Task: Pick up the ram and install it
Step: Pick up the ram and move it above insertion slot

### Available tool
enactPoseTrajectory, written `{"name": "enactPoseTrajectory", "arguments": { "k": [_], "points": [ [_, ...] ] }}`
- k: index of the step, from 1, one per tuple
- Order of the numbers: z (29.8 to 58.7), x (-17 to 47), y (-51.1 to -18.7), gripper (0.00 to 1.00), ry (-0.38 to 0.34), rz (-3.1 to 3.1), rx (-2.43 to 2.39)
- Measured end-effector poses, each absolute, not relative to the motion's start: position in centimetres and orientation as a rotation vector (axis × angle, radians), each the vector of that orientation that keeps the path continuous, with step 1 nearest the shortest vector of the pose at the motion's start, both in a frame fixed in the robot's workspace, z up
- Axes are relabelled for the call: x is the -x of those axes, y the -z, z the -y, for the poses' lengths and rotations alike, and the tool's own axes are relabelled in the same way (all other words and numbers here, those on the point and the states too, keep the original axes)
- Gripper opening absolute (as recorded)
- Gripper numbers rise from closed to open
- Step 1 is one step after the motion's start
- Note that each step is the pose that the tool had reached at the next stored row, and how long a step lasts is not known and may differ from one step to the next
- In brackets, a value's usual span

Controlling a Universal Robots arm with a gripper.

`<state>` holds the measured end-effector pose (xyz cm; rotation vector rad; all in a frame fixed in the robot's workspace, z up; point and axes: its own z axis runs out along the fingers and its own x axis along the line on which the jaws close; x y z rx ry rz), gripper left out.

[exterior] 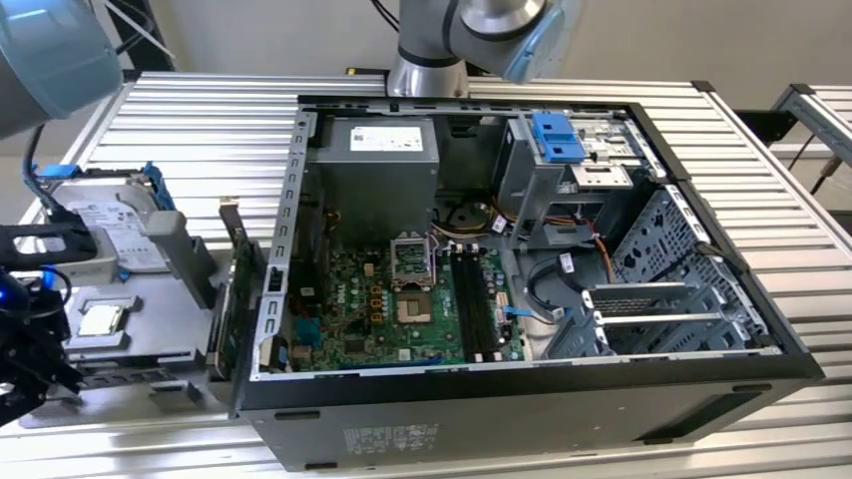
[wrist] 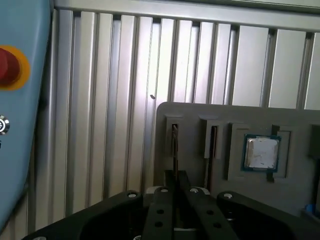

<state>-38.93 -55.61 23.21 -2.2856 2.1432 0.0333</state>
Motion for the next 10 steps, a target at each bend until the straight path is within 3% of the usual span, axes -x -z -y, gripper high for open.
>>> {"name": "enactPoseTrajectory", "arguments": {
  "k": [10],
  "points": [
    [55.6,38.9,-26.8,0.0,-0.033,-2.145,2.285]
  ]
}}
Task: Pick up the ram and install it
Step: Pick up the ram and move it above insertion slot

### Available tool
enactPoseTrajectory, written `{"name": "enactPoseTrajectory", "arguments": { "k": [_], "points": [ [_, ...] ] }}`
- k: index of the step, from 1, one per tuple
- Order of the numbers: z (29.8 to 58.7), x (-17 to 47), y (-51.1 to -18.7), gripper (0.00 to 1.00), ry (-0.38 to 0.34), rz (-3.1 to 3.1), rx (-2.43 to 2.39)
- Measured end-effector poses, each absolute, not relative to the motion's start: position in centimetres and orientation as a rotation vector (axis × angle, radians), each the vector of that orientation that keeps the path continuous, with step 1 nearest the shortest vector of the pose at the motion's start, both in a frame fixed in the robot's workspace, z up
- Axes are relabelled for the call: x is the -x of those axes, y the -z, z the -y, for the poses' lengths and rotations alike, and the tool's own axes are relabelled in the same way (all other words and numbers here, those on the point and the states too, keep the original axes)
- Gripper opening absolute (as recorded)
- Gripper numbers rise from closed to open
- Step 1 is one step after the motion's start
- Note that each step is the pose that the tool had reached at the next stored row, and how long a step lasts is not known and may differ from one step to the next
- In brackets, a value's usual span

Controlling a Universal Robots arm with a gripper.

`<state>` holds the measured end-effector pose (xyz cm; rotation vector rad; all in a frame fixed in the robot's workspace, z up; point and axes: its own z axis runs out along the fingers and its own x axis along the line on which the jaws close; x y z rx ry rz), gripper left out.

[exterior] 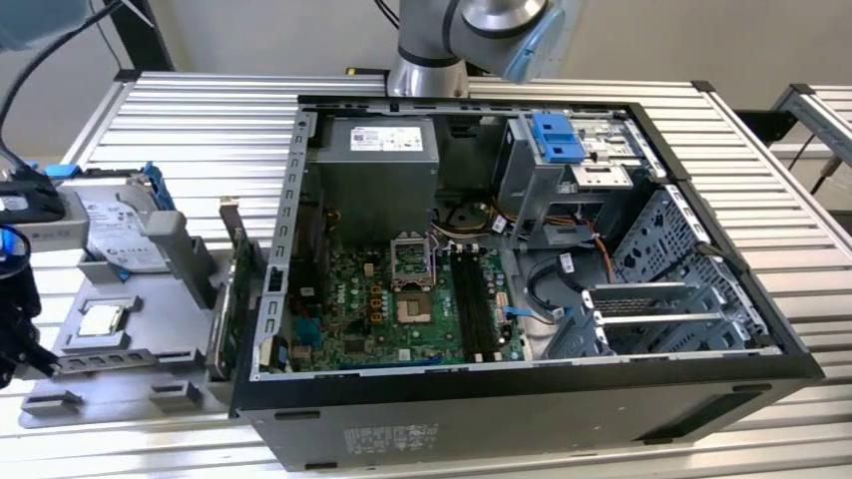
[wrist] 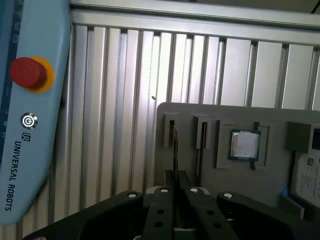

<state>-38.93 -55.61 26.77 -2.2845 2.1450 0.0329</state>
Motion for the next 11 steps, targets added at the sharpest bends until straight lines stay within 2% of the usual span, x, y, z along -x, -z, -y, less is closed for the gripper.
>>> {"name": "enactPoseTrajectory", "arguments": {
  "k": [11],
  "points": [
    [55.6,38.9,-29.7,0.0,-0.035,-2.209,2.223]
  ]
}}
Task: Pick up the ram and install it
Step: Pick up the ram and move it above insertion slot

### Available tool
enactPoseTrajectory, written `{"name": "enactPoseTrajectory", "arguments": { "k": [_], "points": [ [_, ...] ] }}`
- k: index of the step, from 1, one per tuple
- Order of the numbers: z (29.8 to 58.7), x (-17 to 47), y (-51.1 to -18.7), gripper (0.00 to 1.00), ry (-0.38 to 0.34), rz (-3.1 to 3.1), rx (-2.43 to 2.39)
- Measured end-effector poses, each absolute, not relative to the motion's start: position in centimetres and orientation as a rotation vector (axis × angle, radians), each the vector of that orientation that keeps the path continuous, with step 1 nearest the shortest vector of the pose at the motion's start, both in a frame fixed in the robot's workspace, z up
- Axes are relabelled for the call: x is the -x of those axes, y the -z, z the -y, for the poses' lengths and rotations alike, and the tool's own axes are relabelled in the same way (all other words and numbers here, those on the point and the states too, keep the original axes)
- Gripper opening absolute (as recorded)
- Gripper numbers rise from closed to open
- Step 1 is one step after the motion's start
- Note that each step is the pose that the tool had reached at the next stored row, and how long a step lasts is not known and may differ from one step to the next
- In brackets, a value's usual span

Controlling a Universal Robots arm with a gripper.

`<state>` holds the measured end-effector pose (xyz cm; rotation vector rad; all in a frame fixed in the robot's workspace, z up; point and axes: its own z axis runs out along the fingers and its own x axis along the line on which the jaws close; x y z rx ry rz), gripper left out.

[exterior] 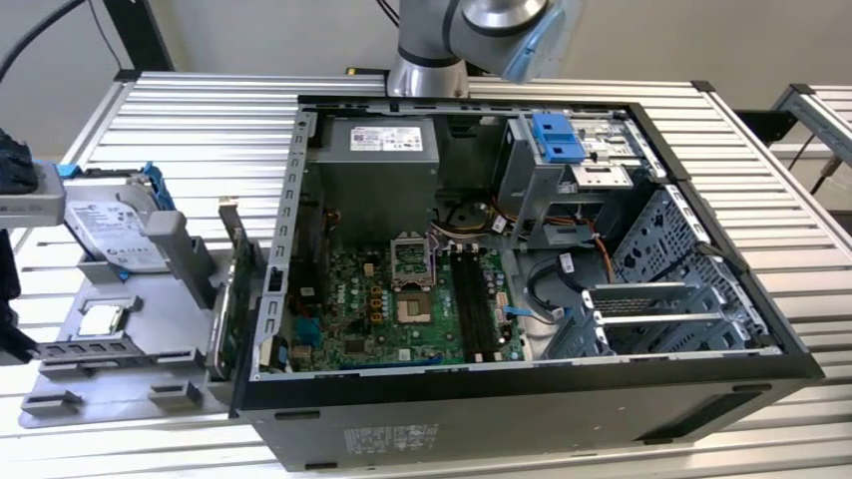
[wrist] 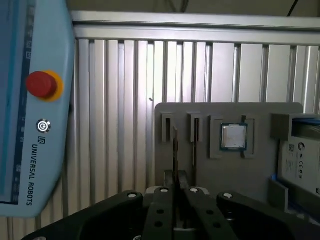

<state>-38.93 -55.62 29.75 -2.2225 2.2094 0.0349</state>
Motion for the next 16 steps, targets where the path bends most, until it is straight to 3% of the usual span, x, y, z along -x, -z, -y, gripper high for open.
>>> {"name": "enactPoseTrajectory", "arguments": {
  "k": [16],
  "points": [
    [55.6,38.9,-35.5,0.0,-0.036,-2.23,2.202]
  ]
}}
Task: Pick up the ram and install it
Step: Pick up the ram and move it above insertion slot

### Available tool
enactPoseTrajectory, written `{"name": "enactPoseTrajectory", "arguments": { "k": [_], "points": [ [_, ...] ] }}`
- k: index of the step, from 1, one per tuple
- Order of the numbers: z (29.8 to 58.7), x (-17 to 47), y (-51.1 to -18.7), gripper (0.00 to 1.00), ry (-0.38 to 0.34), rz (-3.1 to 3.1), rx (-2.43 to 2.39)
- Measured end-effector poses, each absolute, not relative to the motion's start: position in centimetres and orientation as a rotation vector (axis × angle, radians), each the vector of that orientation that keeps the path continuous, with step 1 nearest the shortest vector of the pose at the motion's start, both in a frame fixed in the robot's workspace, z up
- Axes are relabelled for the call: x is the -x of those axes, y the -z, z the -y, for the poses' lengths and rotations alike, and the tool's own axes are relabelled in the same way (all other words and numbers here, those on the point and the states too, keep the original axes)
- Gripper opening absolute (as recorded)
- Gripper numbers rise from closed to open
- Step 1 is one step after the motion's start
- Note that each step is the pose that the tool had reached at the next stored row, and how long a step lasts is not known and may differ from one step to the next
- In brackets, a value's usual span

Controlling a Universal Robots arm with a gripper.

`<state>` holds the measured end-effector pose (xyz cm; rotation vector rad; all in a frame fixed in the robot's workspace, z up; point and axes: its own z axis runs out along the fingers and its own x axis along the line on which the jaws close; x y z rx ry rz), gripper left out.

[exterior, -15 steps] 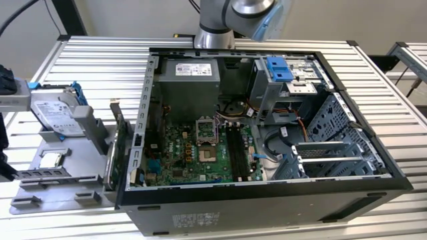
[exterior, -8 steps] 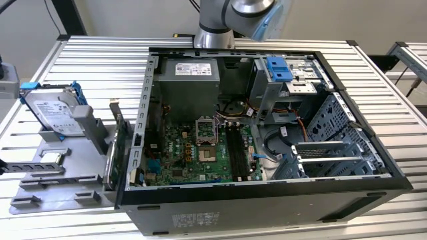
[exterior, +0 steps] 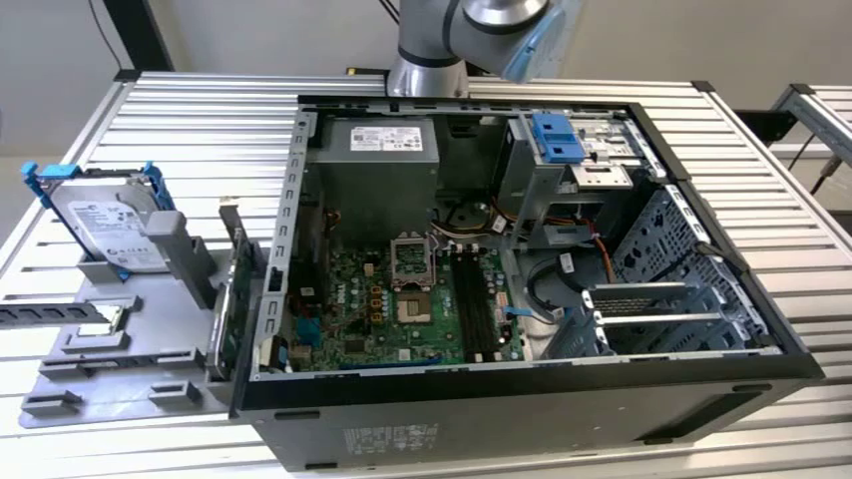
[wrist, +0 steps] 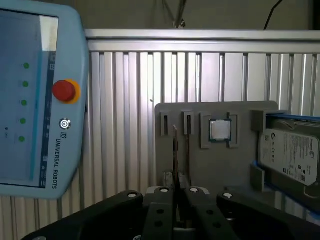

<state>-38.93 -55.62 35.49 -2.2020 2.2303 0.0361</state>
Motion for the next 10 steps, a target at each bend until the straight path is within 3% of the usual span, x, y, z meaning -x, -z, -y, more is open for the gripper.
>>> {"name": "enactPoseTrajectory", "arguments": {
  "k": [10],
  "points": [
    [55.6,38.9,-40.0,0.0,-0.036,-2.23,2.202]
  ]
}}
